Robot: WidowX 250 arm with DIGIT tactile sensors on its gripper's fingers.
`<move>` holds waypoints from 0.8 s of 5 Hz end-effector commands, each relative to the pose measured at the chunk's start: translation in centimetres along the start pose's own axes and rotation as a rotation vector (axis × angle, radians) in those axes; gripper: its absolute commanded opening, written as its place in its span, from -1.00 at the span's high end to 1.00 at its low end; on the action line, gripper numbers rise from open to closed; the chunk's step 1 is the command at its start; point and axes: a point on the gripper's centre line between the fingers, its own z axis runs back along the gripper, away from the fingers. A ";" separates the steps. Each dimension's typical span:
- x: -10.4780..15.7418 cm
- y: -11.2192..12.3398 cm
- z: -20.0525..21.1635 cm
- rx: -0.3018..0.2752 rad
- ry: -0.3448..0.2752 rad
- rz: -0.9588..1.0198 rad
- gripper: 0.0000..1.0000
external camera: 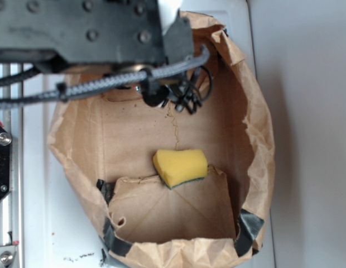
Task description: Grab the red paper.
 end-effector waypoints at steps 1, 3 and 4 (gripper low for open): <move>0.2 -0.1 4.4 -0.185 -0.084 -0.450 1.00; -0.6 -1.2 6.8 -0.208 -0.051 -0.602 1.00; -1.3 -2.4 7.6 -0.193 -0.061 -0.580 1.00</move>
